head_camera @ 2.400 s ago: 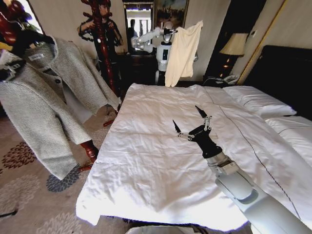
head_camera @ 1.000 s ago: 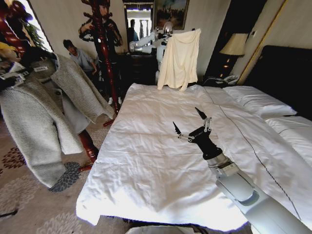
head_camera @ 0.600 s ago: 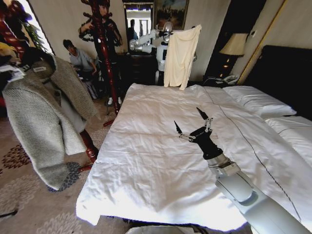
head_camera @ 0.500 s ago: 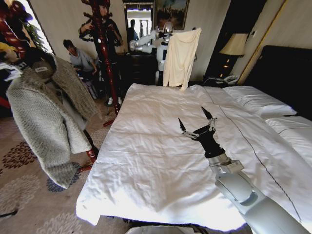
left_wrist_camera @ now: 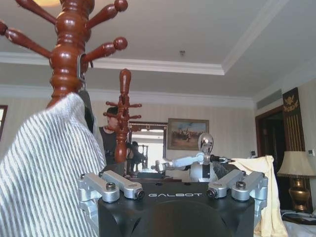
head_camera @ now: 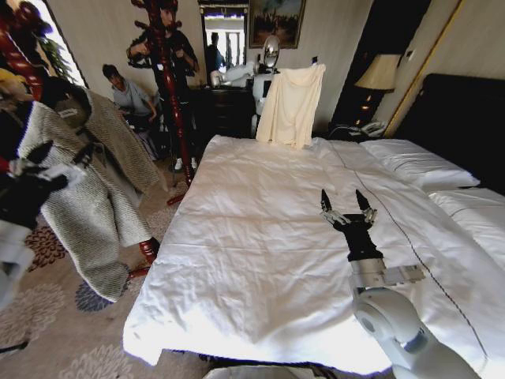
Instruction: Pick up the clothes from the bed and hang them on the clothes hanger.
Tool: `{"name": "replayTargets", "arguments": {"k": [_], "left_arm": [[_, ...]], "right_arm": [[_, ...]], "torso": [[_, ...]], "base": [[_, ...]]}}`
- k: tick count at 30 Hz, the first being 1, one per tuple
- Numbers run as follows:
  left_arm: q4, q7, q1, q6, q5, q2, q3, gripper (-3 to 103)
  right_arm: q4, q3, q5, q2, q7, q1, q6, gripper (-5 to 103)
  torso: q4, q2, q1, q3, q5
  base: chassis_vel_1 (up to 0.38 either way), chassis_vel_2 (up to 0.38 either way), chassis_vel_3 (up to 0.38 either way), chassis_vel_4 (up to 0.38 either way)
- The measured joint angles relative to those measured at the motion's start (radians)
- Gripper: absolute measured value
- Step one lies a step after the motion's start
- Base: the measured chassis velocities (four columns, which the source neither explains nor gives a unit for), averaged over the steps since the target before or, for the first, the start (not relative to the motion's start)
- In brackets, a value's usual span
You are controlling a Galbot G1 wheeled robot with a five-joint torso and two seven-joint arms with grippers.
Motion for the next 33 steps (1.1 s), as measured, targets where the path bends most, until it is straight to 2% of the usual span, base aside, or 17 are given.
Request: {"name": "replayTargets", "arguments": {"k": [2, 3, 4, 7, 8, 10, 11, 14, 15, 19, 21, 23, 25, 26, 30, 33], "left_arm": [[-0.022, 0.019, 0.026, -0.021, 0.075, -0.070, 0.059, 100], [-0.022, 0.019, 0.026, -0.021, 0.075, -0.070, 0.059, 100], [-0.028, 0.039, 0.045, -0.048, 0.143, -0.123, 0.135, 100], [0.016, 0.072, 0.070, -0.125, 0.308, -0.213, 0.341, 100], [0.016, 0.072, 0.070, -0.125, 0.308, -0.213, 0.341, 100], [0.067, 0.074, 0.082, -0.195, 0.424, -0.271, 0.474, 100], [0.067, 0.074, 0.082, -0.195, 0.424, -0.271, 0.474, 100], [0.117, 0.105, 0.147, -0.265, 0.560, -0.364, 0.587, 100], [0.117, 0.105, 0.147, -0.265, 0.560, -0.364, 0.587, 100], [0.153, 0.160, 0.228, -0.336, 0.595, -0.428, 0.553, 100], [0.153, 0.165, 0.234, -0.342, 0.595, -0.430, 0.544, 100], [0.124, 0.185, 0.256, -0.360, 0.578, -0.434, 0.485, 100], [0.072, 0.189, 0.262, -0.351, 0.527, -0.426, 0.436, 100], [0.072, 0.189, 0.262, -0.351, 0.527, -0.426, 0.436, 100], [0.017, 0.179, 0.254, -0.308, 0.433, -0.407, 0.399, 100], [0.015, 0.177, 0.253, -0.301, 0.423, -0.405, 0.397, 100]], "right_arm": [[0.000, -0.002, -0.059, 0.034, -0.006, -0.064, 0.012, 100], [0.000, -0.002, -0.059, 0.034, -0.006, -0.064, 0.012, 100], [-0.003, -0.013, -0.128, 0.060, -0.013, -0.125, 0.027, 100], [-0.035, -0.037, -0.301, 0.115, -0.043, -0.233, 0.072, 100], [-0.035, -0.037, -0.301, 0.115, -0.043, -0.233, 0.072, 100], [-0.059, -0.038, -0.381, 0.155, -0.066, -0.284, 0.113, 100], [-0.059, -0.038, -0.381, 0.155, -0.066, -0.284, 0.113, 100], [-0.078, -0.027, -0.419, 0.187, -0.071, -0.310, 0.138, 100], [-0.078, -0.027, -0.419, 0.187, -0.071, -0.310, 0.138, 100], [-0.092, 0.032, -0.384, 0.198, -0.058, -0.261, 0.133, 100], [-0.093, 0.038, -0.377, 0.198, -0.055, -0.255, 0.130, 100], [-0.098, 0.061, -0.338, 0.195, -0.043, -0.226, 0.111, 100], [-0.100, 0.065, -0.308, 0.196, -0.042, -0.201, 0.094, 100], [-0.100, 0.065, -0.308, 0.196, -0.042, -0.201, 0.094, 100], [-0.070, 0.072, -0.278, 0.188, -0.053, -0.182, 0.059, 100], [-0.066, 0.073, -0.275, 0.186, -0.056, -0.181, 0.053, 100]], "torso": [[-0.0003, 0.000, 0.000, 0.000, 0.0003], [-0.0003, 0.000, 0.000, 0.000, 0.0003], [-0.0003, 0.000, 0.000, 0.000, 0.0003], [-0.0004, 0.000, 0.000, 0.000, 0.0002], [-0.0004, 0.000, 0.000, 0.000, 0.0002], [-0.0008, 0.000, 0.000, 0.000, 0.0000], [-0.0008, 0.000, 0.000, 0.000, 0.0000], [-0.0003, 0.000, 0.000, 0.000, 0.0000], [-0.0003, 0.000, 0.000, 0.000, 0.0000], [0.0002, 0.000, 0.000, 0.000, -0.0001], [0.0003, 0.000, 0.000, 0.000, -0.0001], [-0.0003, 0.000, 0.000, 0.000, 0.0000], [-0.0002, 0.000, 0.000, 0.000, 0.0001], [-0.0002, 0.000, 0.000, 0.000, 0.0001], [-0.0003, 0.000, 0.000, 0.000, -0.0003], [-0.0003, 0.000, 0.000, 0.000, -0.0002]], "base": [[0.000, 0.000, 0.000, 0.000], [0.000, 0.000, 0.000, 0.000], [0.000, 0.000, 0.000, 0.000], [0.000, 0.000, 0.000, 0.000], [0.000, 0.000, 0.000, 0.000], [0.000, 0.000, 0.000, 0.000], [0.000, 0.000, 0.000, 0.000], [0.000, 0.000, 0.000, 0.000], [0.000, 0.000, 0.000, 0.000], [0.000, 0.000, 0.000, 0.000], [0.000, 0.000, 0.000, 0.000], [0.000, 0.000, 0.000, 0.000], [0.000, 0.000, 0.000, 0.000], [0.000, 0.000, 0.000, 0.000], [0.000, 0.000, 0.000, 0.000], [0.000, 0.000, 0.000, 0.000]]}}
